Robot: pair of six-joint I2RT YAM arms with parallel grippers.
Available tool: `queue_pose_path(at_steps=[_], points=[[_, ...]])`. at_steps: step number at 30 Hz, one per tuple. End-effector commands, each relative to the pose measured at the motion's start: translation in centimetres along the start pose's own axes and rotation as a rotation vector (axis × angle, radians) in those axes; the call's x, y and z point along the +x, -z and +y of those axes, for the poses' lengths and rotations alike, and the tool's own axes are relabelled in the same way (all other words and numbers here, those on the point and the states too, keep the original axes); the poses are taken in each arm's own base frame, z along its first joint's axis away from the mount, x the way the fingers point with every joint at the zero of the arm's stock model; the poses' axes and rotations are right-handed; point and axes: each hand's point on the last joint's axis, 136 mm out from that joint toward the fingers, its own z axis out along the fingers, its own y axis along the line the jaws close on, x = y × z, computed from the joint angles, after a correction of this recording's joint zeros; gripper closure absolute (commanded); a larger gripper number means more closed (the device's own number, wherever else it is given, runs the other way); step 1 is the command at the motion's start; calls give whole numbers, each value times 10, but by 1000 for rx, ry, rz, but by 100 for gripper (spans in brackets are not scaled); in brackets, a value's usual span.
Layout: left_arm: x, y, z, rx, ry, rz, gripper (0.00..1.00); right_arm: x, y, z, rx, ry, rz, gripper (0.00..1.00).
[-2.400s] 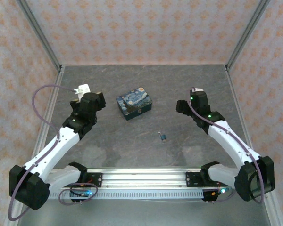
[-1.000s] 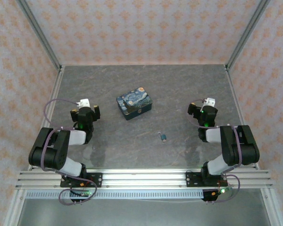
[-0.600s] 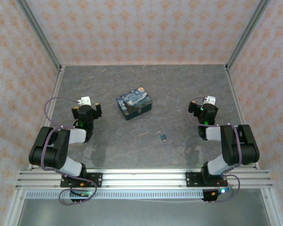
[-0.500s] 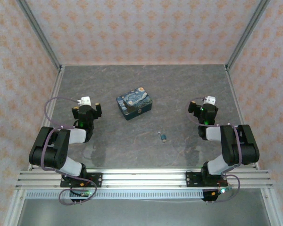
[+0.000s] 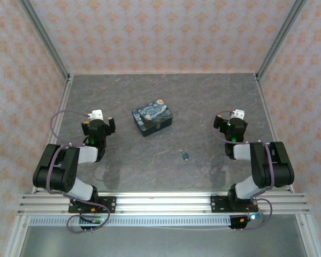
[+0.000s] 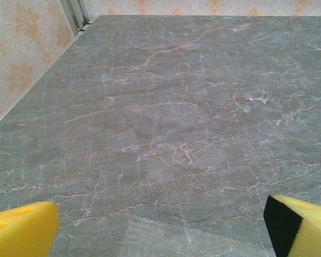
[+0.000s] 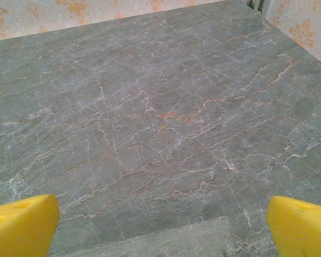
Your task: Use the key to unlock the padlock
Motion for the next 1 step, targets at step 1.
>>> queue_pose_path(at_steps=[1], points=[[-13, -2, -1, -1, 16, -34, 0, -6, -2, -3, 17, -12, -12, 1]])
